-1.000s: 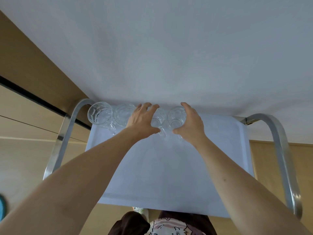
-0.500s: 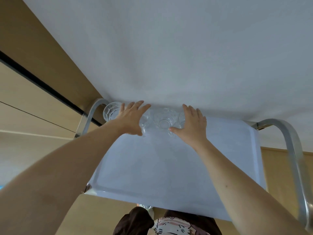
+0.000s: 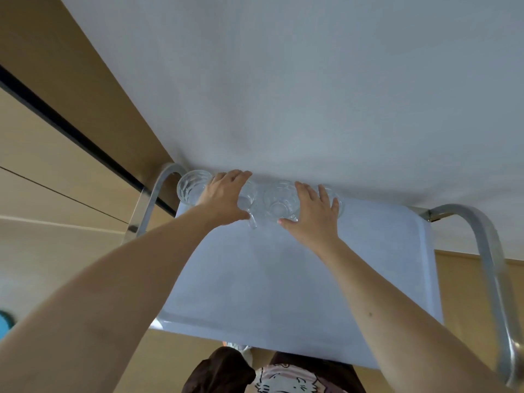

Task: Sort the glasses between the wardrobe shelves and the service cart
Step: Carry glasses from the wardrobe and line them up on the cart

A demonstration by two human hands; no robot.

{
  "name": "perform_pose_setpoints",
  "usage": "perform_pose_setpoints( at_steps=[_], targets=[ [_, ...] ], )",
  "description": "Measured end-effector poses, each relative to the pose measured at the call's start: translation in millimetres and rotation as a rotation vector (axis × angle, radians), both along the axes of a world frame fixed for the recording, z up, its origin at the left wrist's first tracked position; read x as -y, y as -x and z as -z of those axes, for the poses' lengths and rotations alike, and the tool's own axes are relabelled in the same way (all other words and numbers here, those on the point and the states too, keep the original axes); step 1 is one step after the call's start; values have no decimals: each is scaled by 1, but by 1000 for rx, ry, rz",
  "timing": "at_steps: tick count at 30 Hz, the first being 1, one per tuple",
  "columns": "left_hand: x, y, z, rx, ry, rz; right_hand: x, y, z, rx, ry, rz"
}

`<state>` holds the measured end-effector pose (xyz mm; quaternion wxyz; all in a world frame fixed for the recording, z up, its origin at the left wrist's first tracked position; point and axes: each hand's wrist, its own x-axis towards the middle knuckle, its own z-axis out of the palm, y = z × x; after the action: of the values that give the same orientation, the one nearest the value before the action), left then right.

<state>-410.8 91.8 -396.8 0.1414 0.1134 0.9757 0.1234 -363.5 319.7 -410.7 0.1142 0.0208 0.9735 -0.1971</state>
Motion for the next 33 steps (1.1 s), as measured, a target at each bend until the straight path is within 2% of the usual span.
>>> perform_pose_setpoints(
  at_steps=[7,20,26,33],
  targets=[
    [8,-3,-33,-58,-30,19,1,-14,-17,-33,-13,74],
    [-62,-42,-62,-129,-125,278,-41,-97,-55,-49,-101,303],
    [-124,-82,-87,-170,-134,408,-84,-148,-82,-113,-121,391],
    [-237,-159,-122,-259,-143,561,-178,-245,-121,-174,-125,504]
  ],
)
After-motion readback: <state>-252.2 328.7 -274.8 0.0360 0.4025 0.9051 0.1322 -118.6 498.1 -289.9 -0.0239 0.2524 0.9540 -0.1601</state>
